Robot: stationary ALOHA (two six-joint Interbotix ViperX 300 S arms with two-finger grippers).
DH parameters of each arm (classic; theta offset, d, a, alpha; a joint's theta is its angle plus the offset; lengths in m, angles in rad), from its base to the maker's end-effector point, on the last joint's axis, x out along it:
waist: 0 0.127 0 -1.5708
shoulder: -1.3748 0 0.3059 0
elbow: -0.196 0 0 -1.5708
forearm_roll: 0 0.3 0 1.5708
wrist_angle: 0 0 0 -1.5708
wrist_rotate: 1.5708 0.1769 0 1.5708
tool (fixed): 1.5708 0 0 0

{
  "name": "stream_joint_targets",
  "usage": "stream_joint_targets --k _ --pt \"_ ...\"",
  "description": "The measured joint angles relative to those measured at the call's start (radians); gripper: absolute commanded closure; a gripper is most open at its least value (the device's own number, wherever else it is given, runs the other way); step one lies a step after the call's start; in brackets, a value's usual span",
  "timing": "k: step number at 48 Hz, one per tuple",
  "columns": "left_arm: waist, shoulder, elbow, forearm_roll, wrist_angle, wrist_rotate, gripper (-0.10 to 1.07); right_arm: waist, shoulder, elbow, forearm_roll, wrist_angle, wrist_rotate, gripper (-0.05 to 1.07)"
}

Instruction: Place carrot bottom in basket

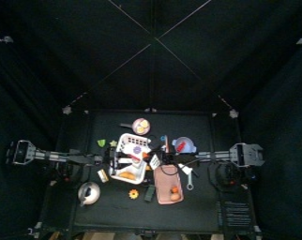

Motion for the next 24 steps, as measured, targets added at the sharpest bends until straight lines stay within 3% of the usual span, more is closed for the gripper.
stream_joint_targets --k 12,24 --pt "0.000 -0.002 0.003 -0.002 0.000 0.000 0.20 -0.074 0.132 -0.100 -0.005 0.043 -0.003 0.27" --pt "0.000 -0.002 0.005 -0.002 0.000 0.000 0.20 -0.075 0.169 -0.149 -0.034 0.166 -0.005 0.24"
